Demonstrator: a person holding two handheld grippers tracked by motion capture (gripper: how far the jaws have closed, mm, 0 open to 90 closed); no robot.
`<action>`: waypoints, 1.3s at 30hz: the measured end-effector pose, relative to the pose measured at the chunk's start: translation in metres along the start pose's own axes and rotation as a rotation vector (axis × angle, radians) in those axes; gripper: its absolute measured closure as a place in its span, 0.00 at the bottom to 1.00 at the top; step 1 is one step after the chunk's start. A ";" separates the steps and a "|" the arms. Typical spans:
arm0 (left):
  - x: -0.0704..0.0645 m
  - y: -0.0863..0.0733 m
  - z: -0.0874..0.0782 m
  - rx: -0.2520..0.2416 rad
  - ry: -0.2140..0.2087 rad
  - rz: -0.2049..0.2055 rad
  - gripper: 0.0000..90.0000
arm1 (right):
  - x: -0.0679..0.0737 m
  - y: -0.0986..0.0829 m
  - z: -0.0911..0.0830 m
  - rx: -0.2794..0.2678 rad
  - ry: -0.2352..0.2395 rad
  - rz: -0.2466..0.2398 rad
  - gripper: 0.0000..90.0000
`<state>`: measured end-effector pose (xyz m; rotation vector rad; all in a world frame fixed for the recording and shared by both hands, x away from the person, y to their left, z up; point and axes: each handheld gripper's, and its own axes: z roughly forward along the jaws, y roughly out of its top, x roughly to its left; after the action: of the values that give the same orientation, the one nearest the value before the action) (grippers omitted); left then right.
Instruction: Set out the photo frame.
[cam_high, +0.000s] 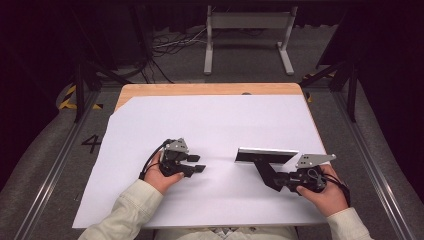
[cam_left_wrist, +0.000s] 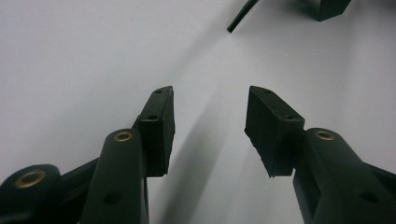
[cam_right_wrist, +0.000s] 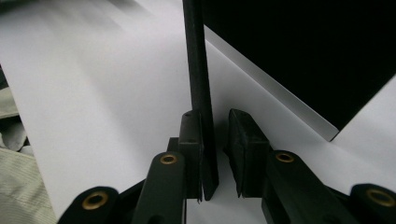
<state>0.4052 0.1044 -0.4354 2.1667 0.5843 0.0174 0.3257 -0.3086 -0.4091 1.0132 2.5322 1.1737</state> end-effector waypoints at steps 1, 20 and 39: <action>0.000 0.001 0.000 0.000 0.000 0.006 0.59 | 0.000 0.000 -0.002 -0.005 -0.002 0.002 0.84; 0.001 0.003 0.002 -0.041 0.031 0.014 0.61 | -0.011 -0.004 -0.034 -0.119 -0.065 0.007 0.93; 0.001 0.001 0.001 -0.046 0.042 0.009 0.61 | -0.036 -0.009 -0.001 -0.046 -0.098 0.112 1.00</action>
<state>0.4064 0.1038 -0.4356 2.1291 0.5927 0.0810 0.3485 -0.3366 -0.4191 1.1848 2.3903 1.1738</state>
